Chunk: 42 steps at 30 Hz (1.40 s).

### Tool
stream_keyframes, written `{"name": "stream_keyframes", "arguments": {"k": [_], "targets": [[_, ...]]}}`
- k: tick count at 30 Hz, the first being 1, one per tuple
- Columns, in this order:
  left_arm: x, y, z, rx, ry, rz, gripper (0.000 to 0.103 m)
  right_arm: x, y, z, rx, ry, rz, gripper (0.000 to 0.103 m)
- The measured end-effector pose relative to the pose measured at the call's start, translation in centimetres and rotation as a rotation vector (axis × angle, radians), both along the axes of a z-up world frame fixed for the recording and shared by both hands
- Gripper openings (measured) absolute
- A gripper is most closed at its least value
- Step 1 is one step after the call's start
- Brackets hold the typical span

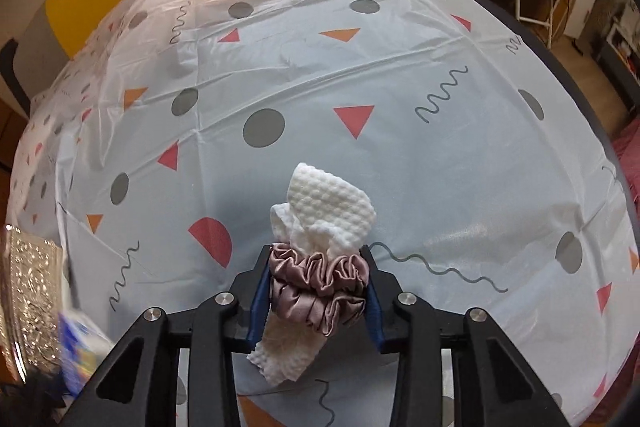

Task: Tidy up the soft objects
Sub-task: 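Carry the Tempo tissue pack into the gold tray and open the left gripper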

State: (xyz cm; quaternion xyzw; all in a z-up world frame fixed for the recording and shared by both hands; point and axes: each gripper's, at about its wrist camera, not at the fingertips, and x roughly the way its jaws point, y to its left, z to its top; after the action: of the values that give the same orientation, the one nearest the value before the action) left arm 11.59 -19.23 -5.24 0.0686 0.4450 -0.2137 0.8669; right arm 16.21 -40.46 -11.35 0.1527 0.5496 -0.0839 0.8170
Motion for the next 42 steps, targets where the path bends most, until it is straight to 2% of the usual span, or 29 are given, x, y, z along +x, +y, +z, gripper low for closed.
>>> {"name": "stream_keyframes", "arguments": {"k": [3,6,9,12,17,23,30,35,42], "targets": [[2.0,1.4,3.7,-0.043,-0.043,0.055,0.052,0.1,0.4,-0.2,-0.019,0.002,0.020,0.043],[3.8,3.7,7.0,-0.051,-0.112,0.123,0.052,0.3,1.8,-0.4,-0.091,0.007,0.065,0.046],[5.3,7.5,9.4,-0.078,-0.127,0.229,0.052,0.2,2.0,-0.3,-0.115,0.001,0.072,0.045],[5.4,12.1,11.2,-0.094,-0.171,0.314,0.052,0.1,2.5,-0.3,-0.156,-0.009,0.094,0.045],[3.8,19.8,12.7,-0.076,-0.244,0.423,0.052,-0.4,3.4,-0.3,-0.213,-0.023,0.128,0.042],[-0.4,28.3,11.6,0.003,-0.297,0.563,0.052,-0.1,3.3,-0.5,-0.210,-0.031,0.121,0.043],[-5.7,35.5,8.7,0.046,-0.294,0.732,0.052,-0.5,4.2,-0.5,-0.264,-0.043,0.147,0.042],[-8.9,37.9,7.4,0.073,-0.300,0.779,0.052,-0.7,4.8,-0.6,-0.307,-0.058,0.167,0.042],[-12.0,39.5,6.0,0.085,-0.283,0.839,0.052,-0.9,4.6,-0.6,-0.298,-0.073,0.151,0.044]]}}
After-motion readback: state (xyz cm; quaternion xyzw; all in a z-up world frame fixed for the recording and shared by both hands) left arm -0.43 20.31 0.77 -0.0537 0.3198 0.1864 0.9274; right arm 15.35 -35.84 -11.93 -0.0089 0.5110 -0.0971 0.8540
